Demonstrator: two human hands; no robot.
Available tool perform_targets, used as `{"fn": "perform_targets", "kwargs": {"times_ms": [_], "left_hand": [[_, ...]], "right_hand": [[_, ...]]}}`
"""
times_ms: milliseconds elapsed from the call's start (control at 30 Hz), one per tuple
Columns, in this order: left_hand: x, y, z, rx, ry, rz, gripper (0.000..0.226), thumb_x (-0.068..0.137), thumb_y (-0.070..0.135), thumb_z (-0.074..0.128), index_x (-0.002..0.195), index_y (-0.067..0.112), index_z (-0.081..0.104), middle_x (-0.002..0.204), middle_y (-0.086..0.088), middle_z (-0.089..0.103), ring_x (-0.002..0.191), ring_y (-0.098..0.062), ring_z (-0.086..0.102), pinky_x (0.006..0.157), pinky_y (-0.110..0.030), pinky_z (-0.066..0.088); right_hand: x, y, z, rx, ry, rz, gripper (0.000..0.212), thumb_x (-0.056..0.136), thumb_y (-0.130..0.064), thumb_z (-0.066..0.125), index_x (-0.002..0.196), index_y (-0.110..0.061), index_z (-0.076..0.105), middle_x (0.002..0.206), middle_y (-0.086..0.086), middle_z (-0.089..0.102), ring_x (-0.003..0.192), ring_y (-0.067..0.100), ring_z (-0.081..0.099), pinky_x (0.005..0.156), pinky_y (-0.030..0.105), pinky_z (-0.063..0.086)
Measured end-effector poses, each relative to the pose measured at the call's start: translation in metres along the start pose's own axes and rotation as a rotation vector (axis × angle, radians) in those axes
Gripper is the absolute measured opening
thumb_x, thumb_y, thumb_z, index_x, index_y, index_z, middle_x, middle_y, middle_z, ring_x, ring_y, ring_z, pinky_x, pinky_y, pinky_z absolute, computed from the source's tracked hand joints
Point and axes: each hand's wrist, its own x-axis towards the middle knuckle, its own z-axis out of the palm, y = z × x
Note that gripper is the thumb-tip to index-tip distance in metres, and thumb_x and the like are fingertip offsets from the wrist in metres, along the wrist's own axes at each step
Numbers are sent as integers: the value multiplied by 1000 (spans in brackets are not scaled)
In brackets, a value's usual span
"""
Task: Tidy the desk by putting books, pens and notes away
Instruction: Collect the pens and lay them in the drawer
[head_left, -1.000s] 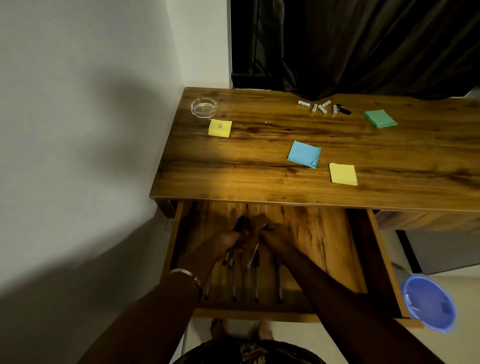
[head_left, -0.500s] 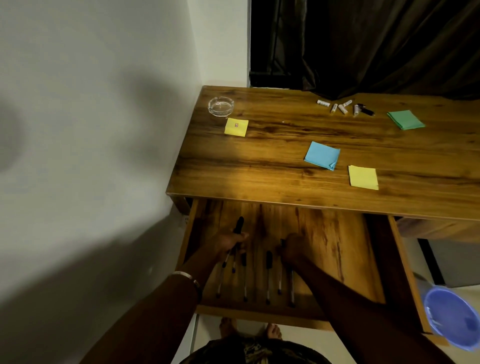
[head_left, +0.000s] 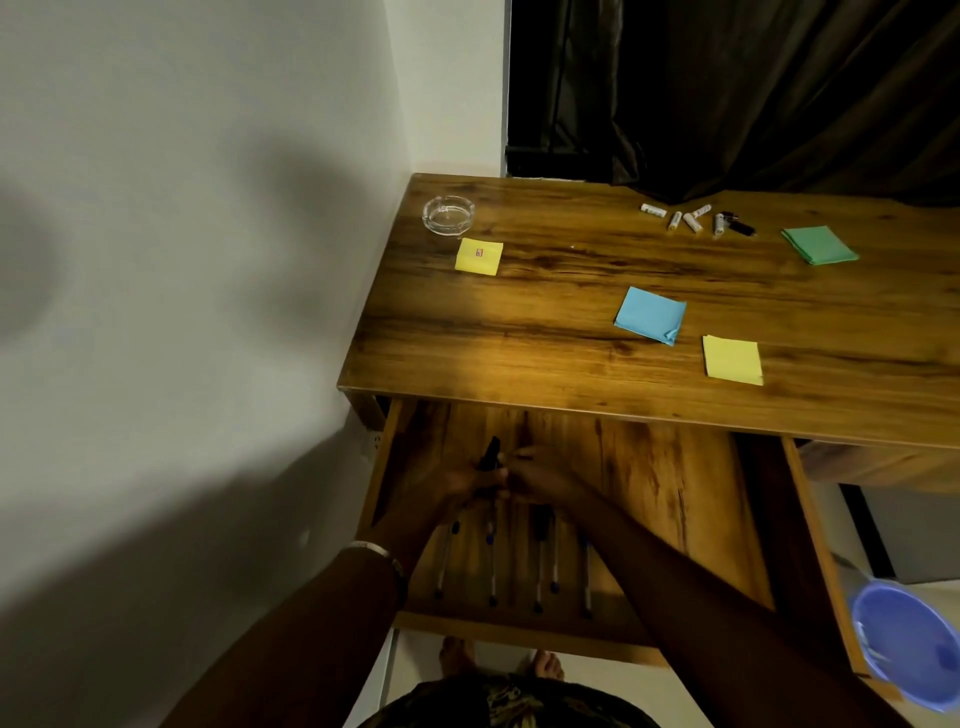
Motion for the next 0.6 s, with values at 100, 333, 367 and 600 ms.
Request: {"fn": "perform_targets", "kwargs": {"times_ms": [100,333,367,600], "left_hand": [[0,2,-2,31,-8,17,31,91,6,58,121,0,57,94,-3,66,79,-13,66,80,-32,52],[-8,1,-5,88,-27,55,19,92,7,57,111,5,60,94,-7,66,75,-14,68,66,-24,58],[-7,-1,-7,79,2,49,15,93,11,57,107,7,61,91,-8,65,72,-14,67,64,-24,57],[-6,-6,-20,59,276,49,23,96,31,52,100,9,59,72,-1,56,58,-10,55,42,-19,42]], "right_hand": [[0,-3,-2,162,-83,87,22,91,-32,64,102,-12,65,85,3,69,69,12,67,56,20,52],[4,5,-5,211,-115,122,17,87,-25,69,95,-11,62,86,3,69,75,11,67,63,24,53],[6,7,-4,224,-77,117,15,87,-24,69,92,-12,61,89,5,68,77,13,66,64,26,53],[29,34,-4,-402,162,-47,20,89,-17,67,90,4,68,92,22,69,84,32,68,75,38,56]]}}
